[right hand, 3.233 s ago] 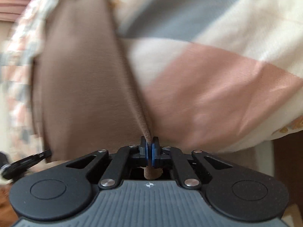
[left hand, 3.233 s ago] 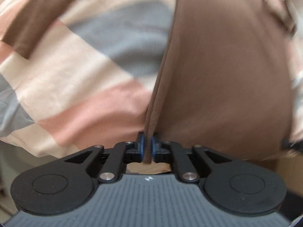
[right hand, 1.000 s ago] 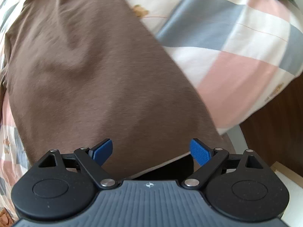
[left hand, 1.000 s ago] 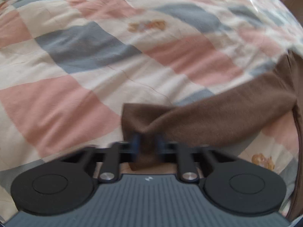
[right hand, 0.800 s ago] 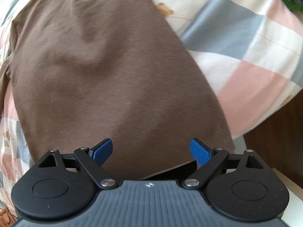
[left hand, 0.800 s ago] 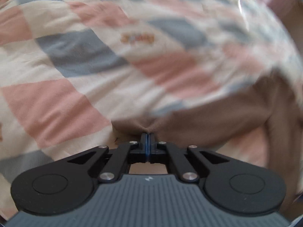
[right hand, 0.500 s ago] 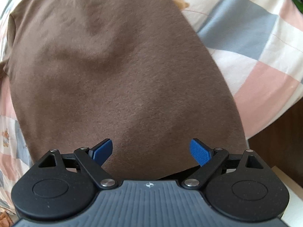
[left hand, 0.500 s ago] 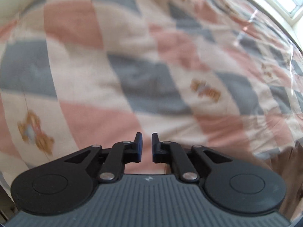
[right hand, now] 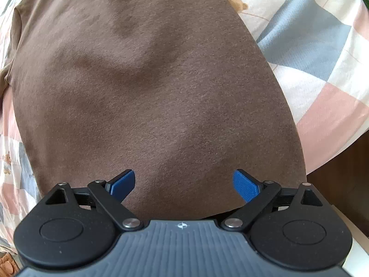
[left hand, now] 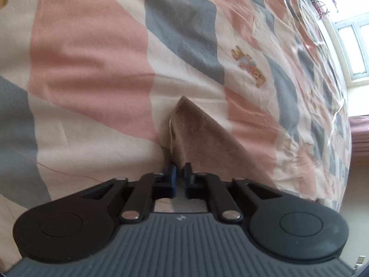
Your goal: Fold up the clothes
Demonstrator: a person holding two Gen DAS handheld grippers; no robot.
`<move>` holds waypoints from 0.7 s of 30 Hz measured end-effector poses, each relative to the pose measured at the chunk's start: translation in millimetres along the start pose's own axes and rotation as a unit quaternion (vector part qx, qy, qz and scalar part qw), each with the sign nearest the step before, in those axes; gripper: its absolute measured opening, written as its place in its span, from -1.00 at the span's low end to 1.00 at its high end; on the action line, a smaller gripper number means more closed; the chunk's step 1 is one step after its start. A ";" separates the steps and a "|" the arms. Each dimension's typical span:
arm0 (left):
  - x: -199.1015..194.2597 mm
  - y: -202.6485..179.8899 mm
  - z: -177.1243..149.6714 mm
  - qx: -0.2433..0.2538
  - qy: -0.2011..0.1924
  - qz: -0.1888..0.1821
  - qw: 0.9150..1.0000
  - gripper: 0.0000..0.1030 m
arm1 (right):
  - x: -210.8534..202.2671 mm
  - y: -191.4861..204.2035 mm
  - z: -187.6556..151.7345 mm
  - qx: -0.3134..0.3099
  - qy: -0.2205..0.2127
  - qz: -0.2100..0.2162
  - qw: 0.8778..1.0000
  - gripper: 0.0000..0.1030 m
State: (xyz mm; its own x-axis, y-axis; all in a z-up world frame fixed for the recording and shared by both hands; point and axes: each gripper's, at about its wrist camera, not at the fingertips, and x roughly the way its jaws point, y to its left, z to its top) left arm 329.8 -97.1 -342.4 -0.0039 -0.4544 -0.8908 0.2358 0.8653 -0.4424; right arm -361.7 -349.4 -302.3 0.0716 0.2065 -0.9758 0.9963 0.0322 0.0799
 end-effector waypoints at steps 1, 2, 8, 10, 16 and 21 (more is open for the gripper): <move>-9.7 -5.3 -2.6 0.020 -0.012 -0.003 1.000 -0.94 | 0.4 0.2 0.5 -0.001 0.000 -0.001 1.000 0.84; -27.6 -9.8 -7.5 0.043 -0.030 -0.011 0.999 -0.94 | 0.3 0.5 0.7 -0.001 -0.002 -0.001 1.000 0.84; -74.1 22.4 -37.4 0.096 -0.042 0.038 0.994 -0.90 | 0.6 -5.4 -3.5 0.014 -0.010 0.010 1.000 0.87; -46.1 37.2 -49.2 0.088 -0.008 0.072 0.993 -0.89 | 8.5 -4.8 -5.3 0.015 -0.006 0.009 1.000 0.87; -27.1 23.5 -66.5 0.142 -0.037 0.178 0.973 -0.67 | 3.4 3.9 -4.2 -0.018 -0.010 0.009 1.000 0.87; -56.1 26.1 -59.3 0.131 -0.090 0.287 0.945 -0.68 | -17.5 -18.0 -0.9 -0.001 -0.045 0.035 0.998 0.87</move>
State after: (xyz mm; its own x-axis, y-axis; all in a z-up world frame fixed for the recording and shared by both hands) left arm 278.6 -36.5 -310.2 0.3571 0.0240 -0.9338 0.3818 0.9086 0.1694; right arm -380.9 -352.8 -286.5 0.1446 0.1198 -0.9822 0.9887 0.0222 0.1482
